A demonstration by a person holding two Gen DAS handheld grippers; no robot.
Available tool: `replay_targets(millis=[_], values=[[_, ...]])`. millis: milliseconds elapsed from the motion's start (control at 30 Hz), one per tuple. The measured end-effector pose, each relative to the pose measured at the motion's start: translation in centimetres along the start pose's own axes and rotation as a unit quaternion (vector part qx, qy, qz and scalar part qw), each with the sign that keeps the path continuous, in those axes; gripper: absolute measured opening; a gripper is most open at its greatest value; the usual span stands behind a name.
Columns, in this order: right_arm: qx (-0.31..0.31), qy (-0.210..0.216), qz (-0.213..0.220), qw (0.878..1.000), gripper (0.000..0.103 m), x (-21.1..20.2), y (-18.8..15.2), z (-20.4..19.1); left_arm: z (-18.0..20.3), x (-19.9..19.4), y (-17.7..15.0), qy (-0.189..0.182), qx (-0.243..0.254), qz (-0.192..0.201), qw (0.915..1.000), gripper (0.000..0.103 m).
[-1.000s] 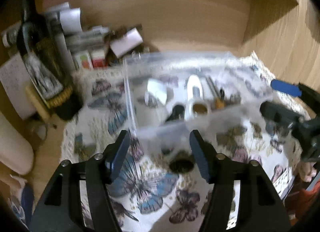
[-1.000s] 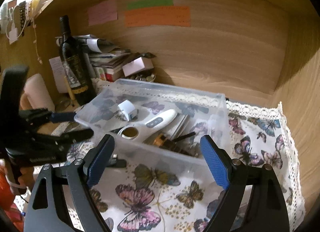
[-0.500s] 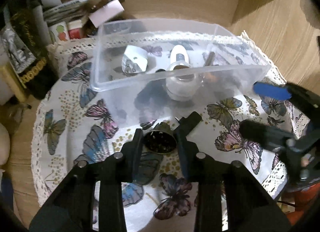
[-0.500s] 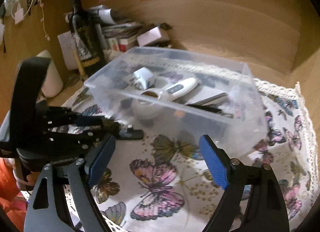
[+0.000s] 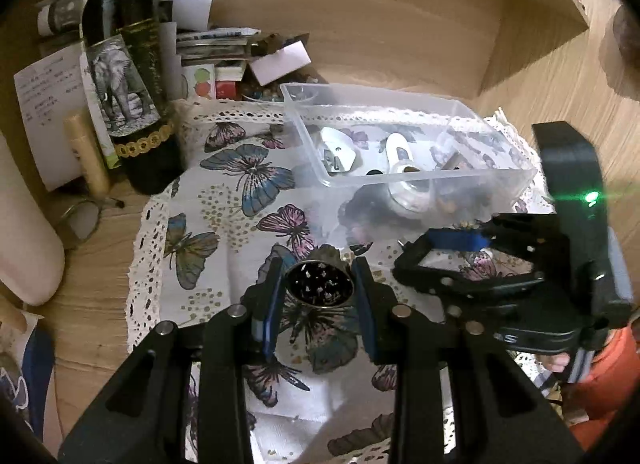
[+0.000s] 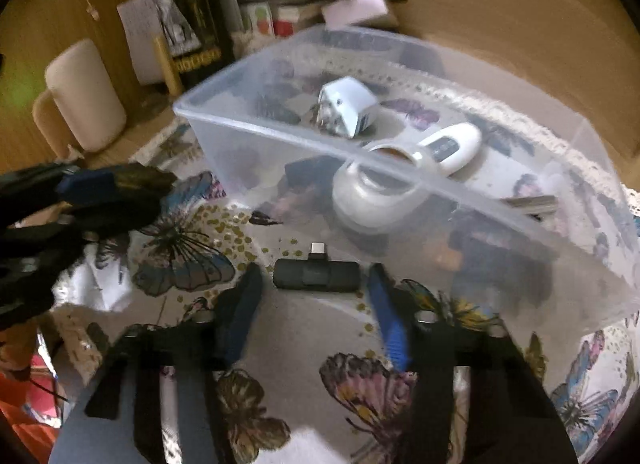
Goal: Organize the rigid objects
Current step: 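Grasp the black round grinder with the left tool while the right tool grasps the black USB adapter, then release the grinder into the box with the left tool while the right tool drops the adapter in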
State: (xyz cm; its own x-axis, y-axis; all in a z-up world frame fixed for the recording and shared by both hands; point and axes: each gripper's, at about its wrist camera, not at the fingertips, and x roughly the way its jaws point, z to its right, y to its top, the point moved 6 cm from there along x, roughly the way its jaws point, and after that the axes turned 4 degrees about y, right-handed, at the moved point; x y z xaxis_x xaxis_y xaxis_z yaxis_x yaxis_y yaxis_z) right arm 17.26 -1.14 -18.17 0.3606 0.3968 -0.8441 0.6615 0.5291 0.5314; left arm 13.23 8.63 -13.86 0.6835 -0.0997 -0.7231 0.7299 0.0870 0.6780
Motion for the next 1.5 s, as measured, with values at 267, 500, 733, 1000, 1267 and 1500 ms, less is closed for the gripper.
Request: replay_targets(millis=[267,500,733,1000,1267,1500], values=[[-0.003,-0.005,0.046,0.999,0.041,-3.8,0.1,-0.2,0.9,-1.4,1.2,-0.006,-0.002,0.025,0.9997,0.033],[0.009,-0.019,0.111,0.994,0.041,-8.9,0.8,2.2,2.3,-2.7,3.8,-0.003,0.003,0.059,0.9982,0.033],[0.036,-0.048,0.161,0.985,0.041,-12.1,2.3,5.6,3.5,-3.1,6.9,0.003,0.012,0.09,0.9959,0.033],[0.064,-0.066,0.178,0.98,0.042,-12.1,3.9,9.2,3.8,0.0,8.6,0.016,0.017,0.072,0.9972,0.033],[0.066,-0.063,0.125,0.988,0.042,-7.6,4.0,10.6,3.5,4.7,7.8,0.015,0.01,0.016,0.9997,0.033],[0.067,-0.047,0.1,0.992,0.042,-5.6,3.6,10.8,3.9,5.7,7.6,0.02,0.026,0.011,0.9994,0.033]])
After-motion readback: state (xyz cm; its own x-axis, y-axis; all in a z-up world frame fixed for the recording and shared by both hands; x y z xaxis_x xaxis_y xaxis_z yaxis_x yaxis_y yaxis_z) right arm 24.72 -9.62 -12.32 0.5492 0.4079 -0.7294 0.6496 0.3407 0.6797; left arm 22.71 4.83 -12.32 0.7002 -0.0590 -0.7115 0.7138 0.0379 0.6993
